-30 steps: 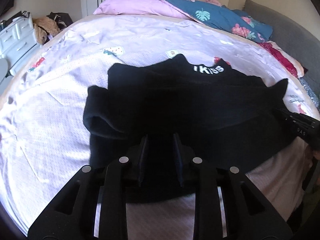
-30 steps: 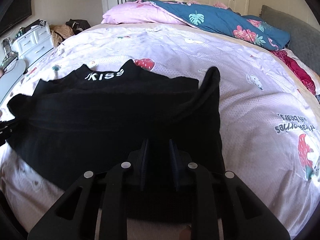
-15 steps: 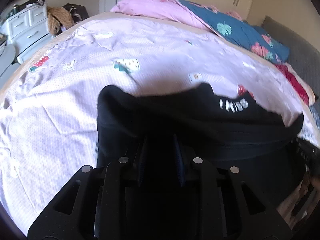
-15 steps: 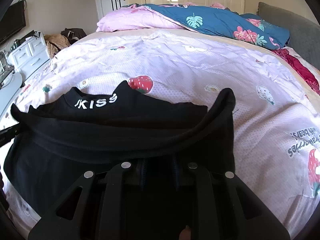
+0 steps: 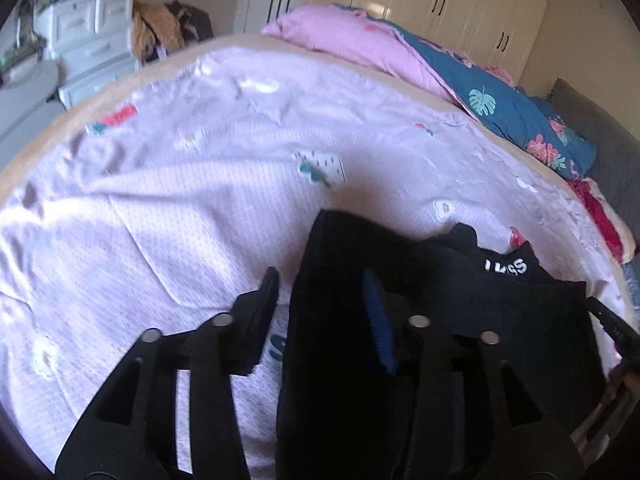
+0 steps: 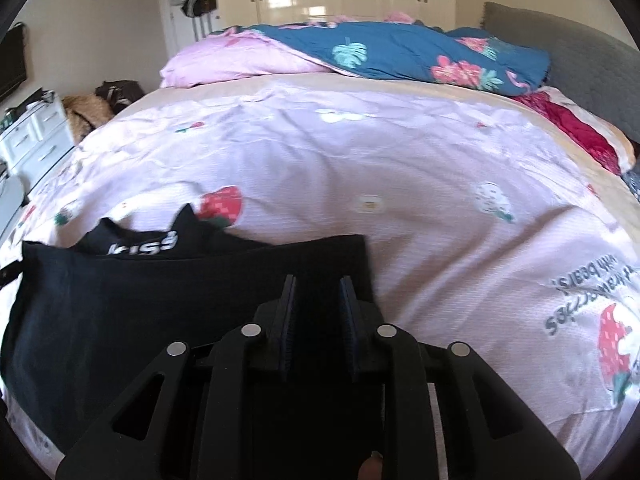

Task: Fold small clothes
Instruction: 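Move the left gripper to the edge of the folded shirt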

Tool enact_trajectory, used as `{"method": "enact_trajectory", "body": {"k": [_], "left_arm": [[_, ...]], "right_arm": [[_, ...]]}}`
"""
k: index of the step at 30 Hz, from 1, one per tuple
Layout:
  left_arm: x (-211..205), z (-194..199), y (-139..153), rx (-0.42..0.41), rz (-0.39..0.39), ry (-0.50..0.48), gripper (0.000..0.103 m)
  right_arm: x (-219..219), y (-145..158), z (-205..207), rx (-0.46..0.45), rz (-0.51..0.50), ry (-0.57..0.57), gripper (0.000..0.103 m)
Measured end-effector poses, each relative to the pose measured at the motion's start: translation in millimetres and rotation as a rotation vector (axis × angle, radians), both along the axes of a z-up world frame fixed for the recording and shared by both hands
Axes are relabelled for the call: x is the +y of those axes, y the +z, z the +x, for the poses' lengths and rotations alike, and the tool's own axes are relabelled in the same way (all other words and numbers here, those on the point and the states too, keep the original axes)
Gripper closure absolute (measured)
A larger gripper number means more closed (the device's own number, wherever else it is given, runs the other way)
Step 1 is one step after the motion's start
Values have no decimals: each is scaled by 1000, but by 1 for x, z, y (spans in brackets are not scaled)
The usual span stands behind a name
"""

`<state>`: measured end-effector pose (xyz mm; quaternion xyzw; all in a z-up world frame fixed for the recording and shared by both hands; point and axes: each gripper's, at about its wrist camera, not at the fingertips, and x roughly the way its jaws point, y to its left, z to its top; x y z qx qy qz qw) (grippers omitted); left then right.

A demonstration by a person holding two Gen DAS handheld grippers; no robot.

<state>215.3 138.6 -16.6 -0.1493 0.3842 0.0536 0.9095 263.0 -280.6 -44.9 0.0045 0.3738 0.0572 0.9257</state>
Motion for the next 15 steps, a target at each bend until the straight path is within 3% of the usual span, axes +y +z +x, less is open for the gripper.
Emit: {"method": "enact_trajectory", "body": {"k": [1,2,6,7,8,9,10,15], "left_arm": [[-1,2,-2,8,-10,-8,54],[-2,4,-5,20,-7,-15,53],[-5,11,-15,46,-18,-35,53],[-5,13,-16,45,-19,-39,58],[-5,14,-17,44,-20,-44,65],[-5,15,-17,45,-20,-53,84],[-5,15,-17,45,-21,-58,94],[-9,6,2,-35,24,-55,99]], "right_arm": [[-3,-1,1,8,3,-5,67],[-6,-3,2,21,6,-7,62],[-7,-11,10,54,21,11,62],[-7,-13,13,61,26,15,63],[-7,-15,14,67,32,22,71],[-6,-16,15,69,36,27,87],[-6,-16,14,70,39,32,92],[-9,3,4,-6,55,14,95]]}}
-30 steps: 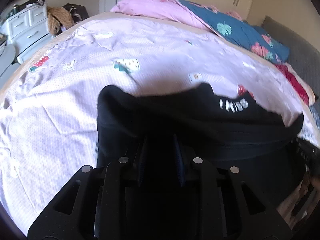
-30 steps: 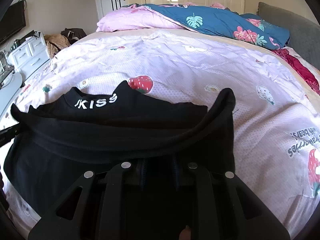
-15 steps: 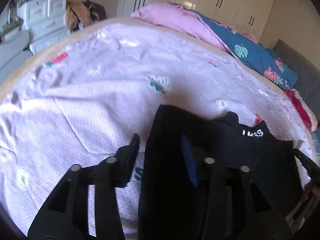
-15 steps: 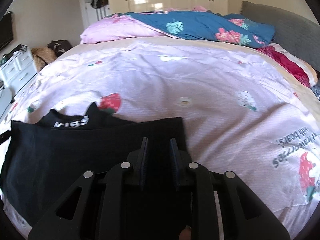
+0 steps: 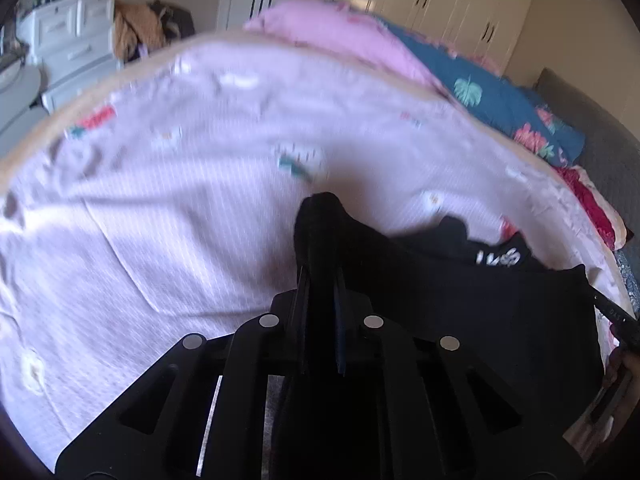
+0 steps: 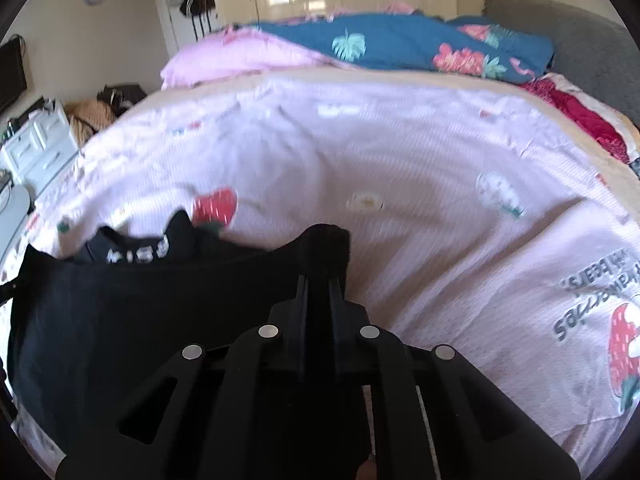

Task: Fold small clothes
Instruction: 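Move the left gripper to the edge of the folded shirt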

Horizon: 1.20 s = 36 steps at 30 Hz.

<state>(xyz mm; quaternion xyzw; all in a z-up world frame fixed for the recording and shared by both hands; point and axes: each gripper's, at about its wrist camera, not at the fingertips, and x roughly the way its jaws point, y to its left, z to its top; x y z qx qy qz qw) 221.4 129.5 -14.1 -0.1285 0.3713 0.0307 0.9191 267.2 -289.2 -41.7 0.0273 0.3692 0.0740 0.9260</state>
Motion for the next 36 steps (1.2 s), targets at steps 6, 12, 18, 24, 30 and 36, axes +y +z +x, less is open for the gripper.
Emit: {"method": "enact_trajectory", "body": {"k": [6,12,18,24,30,36], "left_arm": [[-5,-3,16,-63,67,20,99],[-2,8,-3,2,69,20,99],[-5,6,-5,24,79,9,91],[-13,-1,-3,35,106,-7,73],[-19,-9,-3,42,135,-21,60],[-21,-20,-9,76,141,-13,51]], "right_arm": [[-2,22,-3,-101,16,-24,95],[-1,5,8,-46,-29,-47,95],[3,-5,5,-27,-75,-85,83],[11,6,-13,-70,-110,-68,55],[23,13,-38,-87,-115,-28,38],[29,13,-63,-67,-132,27,30]]}}
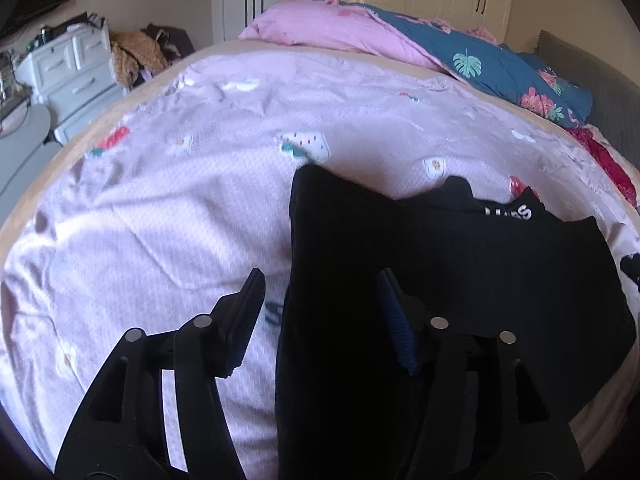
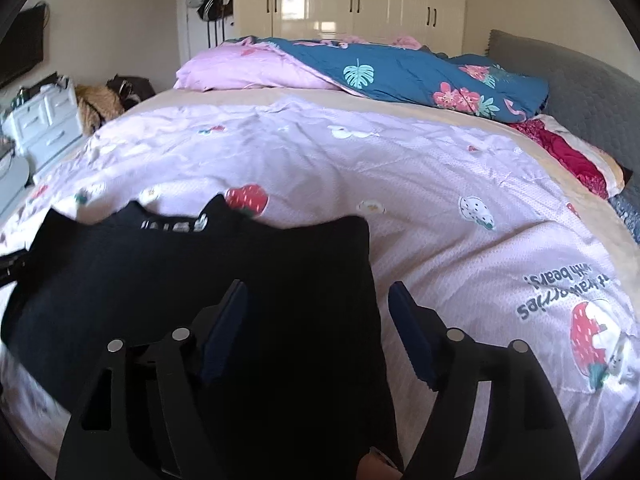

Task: Fold small clothes
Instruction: 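Move the left gripper to the edge of the folded shirt, then grasp the folded shirt edge with the right gripper and lift it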

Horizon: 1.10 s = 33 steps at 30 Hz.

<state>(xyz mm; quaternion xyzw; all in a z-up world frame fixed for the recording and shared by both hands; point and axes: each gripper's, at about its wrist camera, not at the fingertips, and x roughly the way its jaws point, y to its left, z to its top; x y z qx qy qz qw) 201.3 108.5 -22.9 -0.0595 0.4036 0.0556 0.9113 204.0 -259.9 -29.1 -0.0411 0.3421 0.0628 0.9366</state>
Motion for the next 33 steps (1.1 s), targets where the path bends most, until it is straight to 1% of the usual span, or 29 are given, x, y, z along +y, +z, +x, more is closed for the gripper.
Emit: {"method": "enact_trajectory", "body": {"k": [4,6,9,11,13,14,16,17,19,23,26,29,33], "left_arm": [[1,-5,-7,42,-7,20,47],[2,-8,-12,62,-7,31,42],[6,-15,-16,80,-15,43,36],[8,-21,-17,85,-31,45,36],[12,-29,-14,79,-46,57,30],[16,-34,-12,73,-49,69,29],[20,-40,-7,62,-49,89,25],[22,-42,-5,56,-46,98,23],[28,-46,0,41,-41,137,10],[37,-49,5,28,-61,162,9],[43,-50,6,25,-73,178,9],[49,-52,7,18,-81,199,9],[59,-53,8,10,-100,224,9]], "right_arm": [[1,-12,-18,55,4,29,30],[1,-19,-22,79,3,26,30],[-2,-32,-28,140,4,12,28],[-5,-37,-31,159,27,0,28],[-3,-32,-37,146,31,2,28],[0,-29,-41,135,31,9,28],[8,-22,-50,111,44,40,14],[15,-19,-55,96,40,56,6],[29,-14,-63,71,17,91,6],[64,-5,-78,29,-22,189,4],[88,-2,-87,16,-23,254,4],[117,-2,-95,7,-31,325,4],[154,-9,-101,7,-75,402,4]]}}
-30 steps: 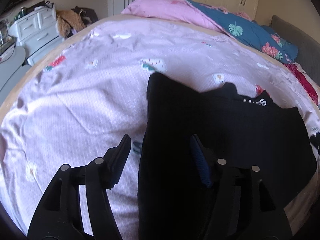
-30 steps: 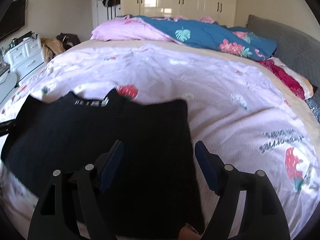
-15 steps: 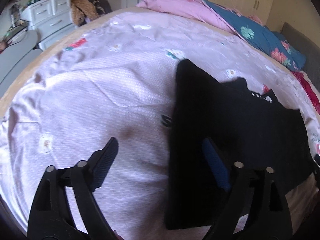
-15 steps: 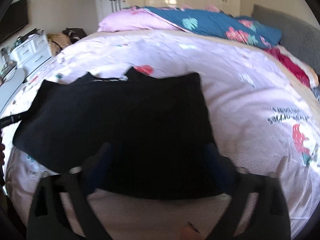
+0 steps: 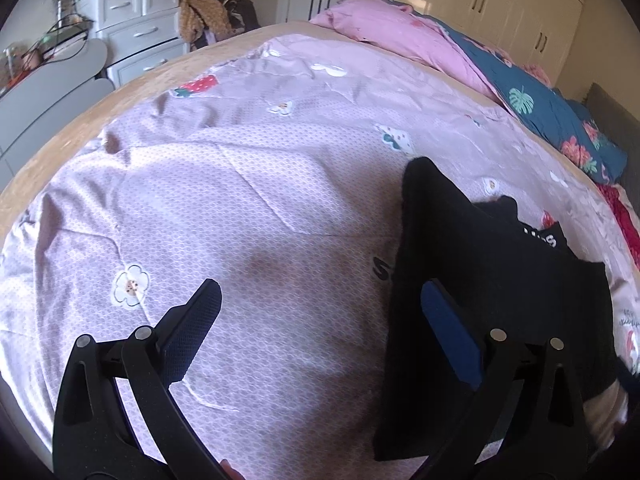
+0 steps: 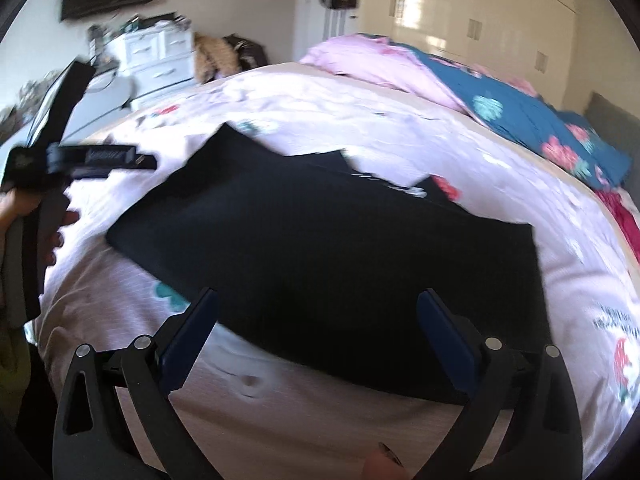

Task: Fold small clothes
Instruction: 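Grasp the folded shirt edge with the right gripper and lift it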

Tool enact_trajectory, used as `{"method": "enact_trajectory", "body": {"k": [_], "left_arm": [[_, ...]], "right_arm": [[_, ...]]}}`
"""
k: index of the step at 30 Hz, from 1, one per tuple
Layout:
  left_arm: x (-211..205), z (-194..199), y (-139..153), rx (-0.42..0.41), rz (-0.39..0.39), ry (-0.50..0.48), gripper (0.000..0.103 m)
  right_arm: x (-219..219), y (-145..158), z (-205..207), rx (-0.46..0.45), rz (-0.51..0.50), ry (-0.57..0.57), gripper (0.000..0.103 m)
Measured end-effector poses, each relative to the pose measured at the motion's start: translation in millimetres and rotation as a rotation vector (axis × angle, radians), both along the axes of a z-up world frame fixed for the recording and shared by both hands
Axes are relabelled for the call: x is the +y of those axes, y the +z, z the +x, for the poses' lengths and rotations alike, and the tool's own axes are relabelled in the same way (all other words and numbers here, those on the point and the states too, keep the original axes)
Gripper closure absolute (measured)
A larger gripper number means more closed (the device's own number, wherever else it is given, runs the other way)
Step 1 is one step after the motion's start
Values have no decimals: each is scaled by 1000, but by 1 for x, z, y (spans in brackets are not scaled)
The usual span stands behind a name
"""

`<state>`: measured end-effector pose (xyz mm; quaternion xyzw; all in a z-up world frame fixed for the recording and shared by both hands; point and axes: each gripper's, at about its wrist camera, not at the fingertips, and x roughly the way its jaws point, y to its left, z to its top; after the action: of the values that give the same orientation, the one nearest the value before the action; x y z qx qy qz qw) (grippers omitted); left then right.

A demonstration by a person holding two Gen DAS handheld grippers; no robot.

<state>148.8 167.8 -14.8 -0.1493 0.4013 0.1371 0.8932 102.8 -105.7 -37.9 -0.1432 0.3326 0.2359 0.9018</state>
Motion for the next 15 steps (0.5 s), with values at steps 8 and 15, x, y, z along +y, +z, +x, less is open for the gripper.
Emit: {"method": "enact_trajectory", "body": {"k": [8,15], "left_arm": [[16,1,2,-19,-28,31,9],[17,8,4,-26,-24,21,9]], "right_arm": [[64,-22,-14,-61,-141,119,4],[101,-43,-6,-95,-252,153,4]]}}
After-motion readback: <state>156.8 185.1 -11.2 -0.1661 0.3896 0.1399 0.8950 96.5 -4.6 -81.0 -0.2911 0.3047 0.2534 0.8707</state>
